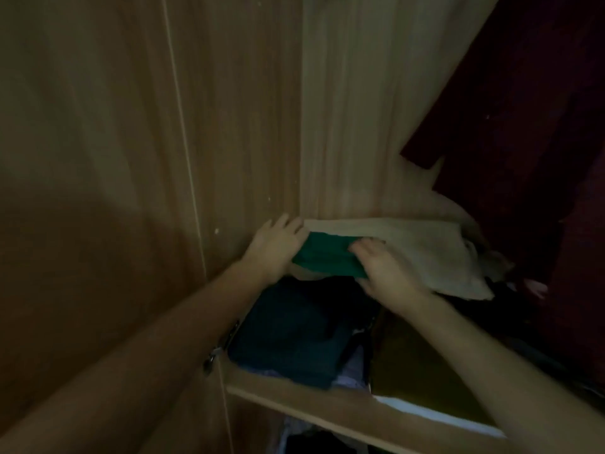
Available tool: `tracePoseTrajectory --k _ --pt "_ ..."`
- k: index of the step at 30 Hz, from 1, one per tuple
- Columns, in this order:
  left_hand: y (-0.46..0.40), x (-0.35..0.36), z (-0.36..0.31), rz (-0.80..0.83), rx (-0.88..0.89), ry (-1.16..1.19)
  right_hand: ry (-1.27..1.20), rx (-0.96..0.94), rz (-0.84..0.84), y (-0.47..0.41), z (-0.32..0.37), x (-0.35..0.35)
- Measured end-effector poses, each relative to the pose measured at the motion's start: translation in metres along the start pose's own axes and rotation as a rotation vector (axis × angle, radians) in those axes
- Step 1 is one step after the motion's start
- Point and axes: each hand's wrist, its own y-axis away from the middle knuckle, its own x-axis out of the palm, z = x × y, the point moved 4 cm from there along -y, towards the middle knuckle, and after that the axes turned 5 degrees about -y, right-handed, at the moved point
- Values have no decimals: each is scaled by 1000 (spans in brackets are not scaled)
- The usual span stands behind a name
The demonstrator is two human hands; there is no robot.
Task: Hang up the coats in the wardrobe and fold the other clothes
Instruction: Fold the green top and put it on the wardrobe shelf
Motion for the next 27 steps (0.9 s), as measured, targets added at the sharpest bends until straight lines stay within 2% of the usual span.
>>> tracePoseTrajectory --k 3,6,8,10,12,14,15,17,19,21,27 --pt "25 95 -28 264 37 75 60 48 267 23 7 86" --pt "68 159 -55 647 -13 384 -55 40 605 56 19 132" --pt "76 166 -60 723 -74 441 -115 82 621 58 18 129" --pt "63 153 -55 656 -117 377 -94 99 461 46 16 119" --pt "43 134 -50 389 -174 324 -71 111 234 30 20 112" --pt "25 122 -57 38 -220 437 -117 186 81 15 28 122" --pt "19 124 -64 -25 -211 518 -133 243 48 10 32 130" --pt "14 146 -76 39 -211 574 -171 362 90 5 37 149" --pt "17 180 -79 194 -269 557 -158 480 263 12 31 172" --pt "22 205 -79 262 -288 558 -145 533 417 22 21 188" --pt "21 223 -81 246 -264 616 -171 577 342 39 10 205"
